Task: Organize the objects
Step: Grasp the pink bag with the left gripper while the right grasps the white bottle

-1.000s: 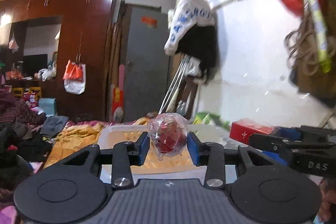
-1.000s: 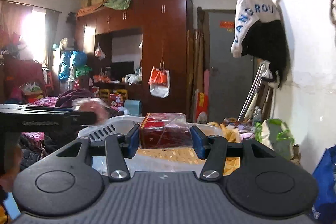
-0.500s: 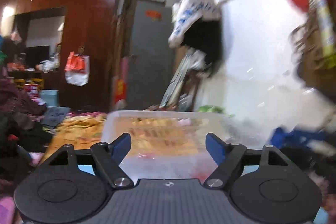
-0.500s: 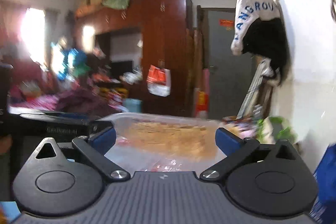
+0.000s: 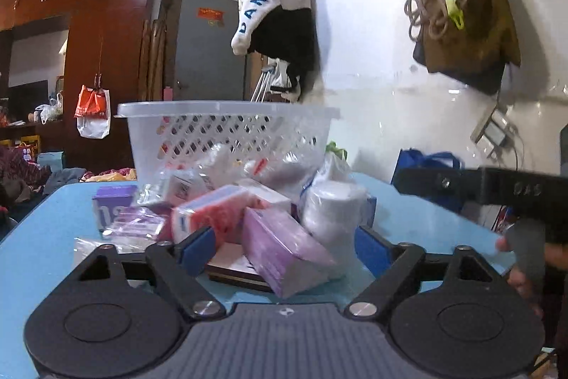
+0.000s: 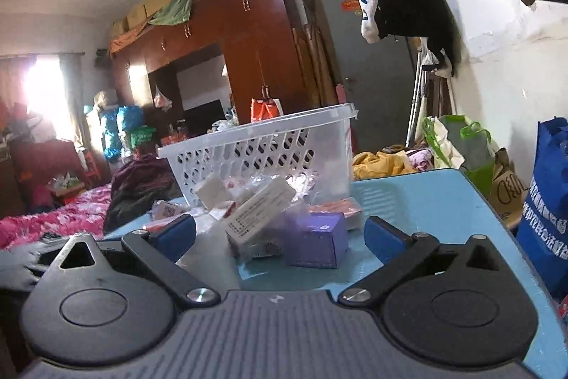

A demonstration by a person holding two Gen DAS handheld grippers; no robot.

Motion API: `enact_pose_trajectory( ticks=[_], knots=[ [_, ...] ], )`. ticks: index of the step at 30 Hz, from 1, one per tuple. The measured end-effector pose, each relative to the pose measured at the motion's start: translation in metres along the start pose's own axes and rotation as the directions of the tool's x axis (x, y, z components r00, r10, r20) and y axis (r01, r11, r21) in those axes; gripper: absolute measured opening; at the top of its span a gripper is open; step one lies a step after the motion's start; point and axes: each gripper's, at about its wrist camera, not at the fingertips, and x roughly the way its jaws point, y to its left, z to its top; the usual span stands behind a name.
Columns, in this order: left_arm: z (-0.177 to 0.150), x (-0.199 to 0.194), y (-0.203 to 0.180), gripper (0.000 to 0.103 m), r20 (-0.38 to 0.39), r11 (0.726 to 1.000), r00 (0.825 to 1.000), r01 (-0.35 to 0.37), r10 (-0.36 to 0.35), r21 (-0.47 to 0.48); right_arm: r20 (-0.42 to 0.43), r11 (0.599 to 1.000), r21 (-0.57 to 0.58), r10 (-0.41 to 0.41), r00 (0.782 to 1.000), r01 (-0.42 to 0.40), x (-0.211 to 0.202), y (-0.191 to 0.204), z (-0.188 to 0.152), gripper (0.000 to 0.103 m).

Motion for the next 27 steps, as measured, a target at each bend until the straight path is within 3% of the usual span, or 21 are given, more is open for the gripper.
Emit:
enact_pose_trajectory(
  ticks=[1,4,13,15,20,25,27],
  knots=[
    [-0.001,0.001,-0.004,0.07,-0.003,1.0,1.0,-0.011,0.011,0.005,-0.002,1.0,-0.007,-0.005,1.0,0.005,0.001,0.001,-0.001,0.103],
    [-0.007,0.006,-0.008,0.059,-0.025,0.999,0.999,-0.019,0.019,0.035,-0.019,1.0,-0.016,-0.009,1.0,0.008,0.006,0.004,-0.003,0.103],
    [-0.016,-0.011,0.003,0.055,0.006,0.996,0.997,-0.075,0.075,0.041,-0.048,0.995,-0.094,0.007,0.999,-0.011,0.017,0.03,-0.014,0.101],
    [-0.017,-0.013,0.008,0.055,-0.001,0.995,0.996,-0.085,0.086,0.042,-0.071,0.991,-0.134,0.001,0.997,-0.011,0.023,0.039,-0.016,0.092],
    [-0.018,-0.015,0.013,0.055,-0.005,0.995,0.996,-0.086,0.086,0.044,-0.125,0.982,-0.189,-0.022,0.992,-0.002,0.039,0.057,-0.02,0.08],
    [-0.022,-0.012,0.009,0.06,-0.009,0.992,0.995,-0.1,0.1,0.072,-0.16,0.977,-0.214,-0.021,0.987,-0.014,0.044,0.063,-0.023,0.046],
    [-0.022,-0.012,0.009,0.059,-0.005,0.991,0.994,-0.111,0.111,0.074,-0.152,0.978,-0.208,-0.021,0.988,-0.011,0.039,0.06,-0.024,0.046]
  ],
)
